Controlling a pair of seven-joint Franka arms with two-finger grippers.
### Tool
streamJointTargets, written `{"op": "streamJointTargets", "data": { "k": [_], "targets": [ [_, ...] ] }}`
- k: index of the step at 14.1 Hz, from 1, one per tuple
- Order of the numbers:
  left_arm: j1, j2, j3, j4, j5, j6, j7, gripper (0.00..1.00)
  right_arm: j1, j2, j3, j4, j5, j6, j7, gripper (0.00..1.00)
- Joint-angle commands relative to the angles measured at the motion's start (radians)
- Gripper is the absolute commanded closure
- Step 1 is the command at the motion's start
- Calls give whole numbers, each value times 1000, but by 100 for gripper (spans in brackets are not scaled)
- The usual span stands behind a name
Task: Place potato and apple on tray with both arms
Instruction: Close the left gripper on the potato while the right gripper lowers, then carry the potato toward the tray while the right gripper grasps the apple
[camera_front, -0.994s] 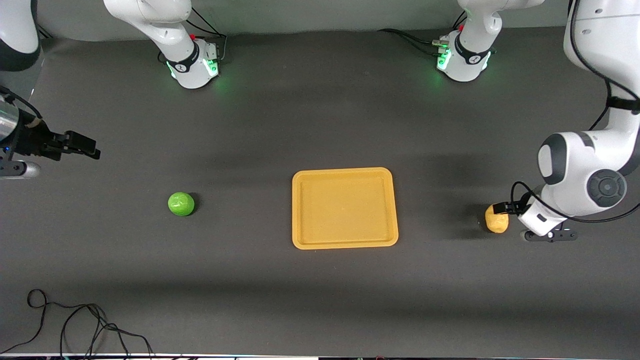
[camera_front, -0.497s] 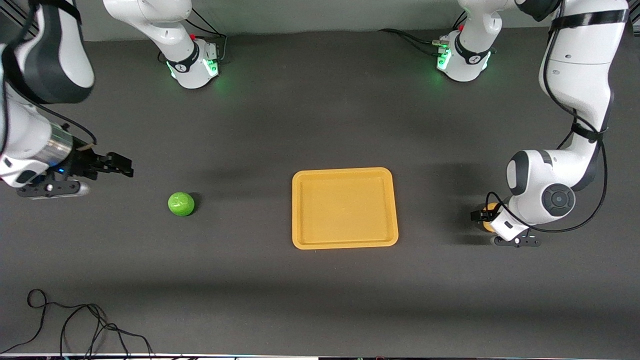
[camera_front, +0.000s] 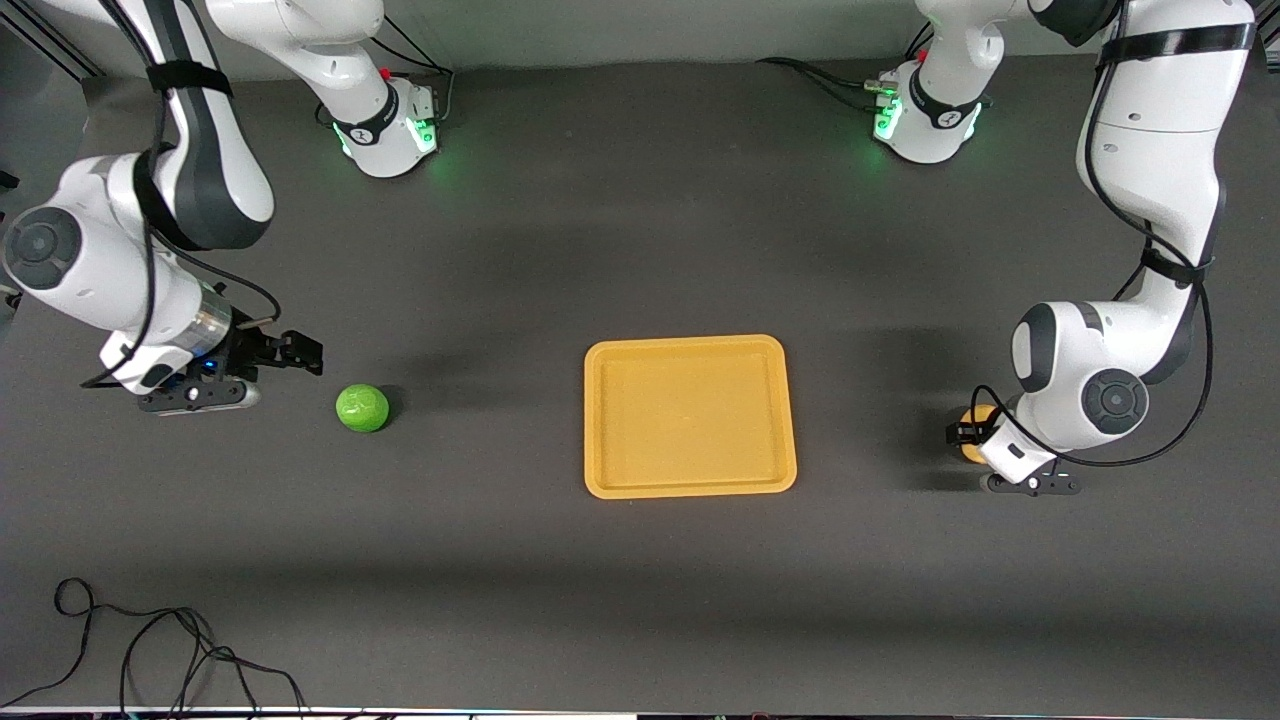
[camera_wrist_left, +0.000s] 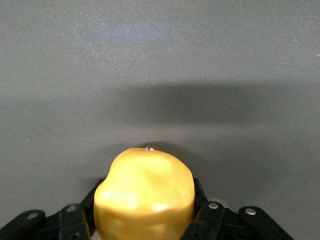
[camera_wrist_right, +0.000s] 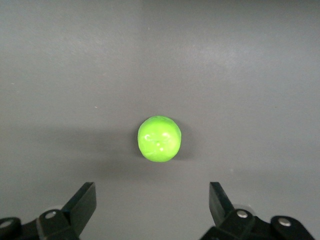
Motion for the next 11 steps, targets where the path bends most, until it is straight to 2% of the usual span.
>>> {"op": "streamJointTargets", "data": {
  "k": [1,2,5,8,11],
  "targets": [
    [-2,-60,7,-7,9,-75,9,52,5,60,-7,-33,13,86,-22,0],
    [-1,-85,7,-3,7,-110,-1,59,5,75,-7,-55,11,135,-22,0],
    [-11,-175,-2,5,-11,-191,-66,63,2,155,-9,-90,11,229,-22,0],
    [-10,-257,-90,55,-11,-321,-229,63,2,215,-10,-89,13,272,-21,0],
    [-16,-248,-214,167,-10,-420,-465,64,2,232,-10,-87,11,272,-21,0]
  ]
}}
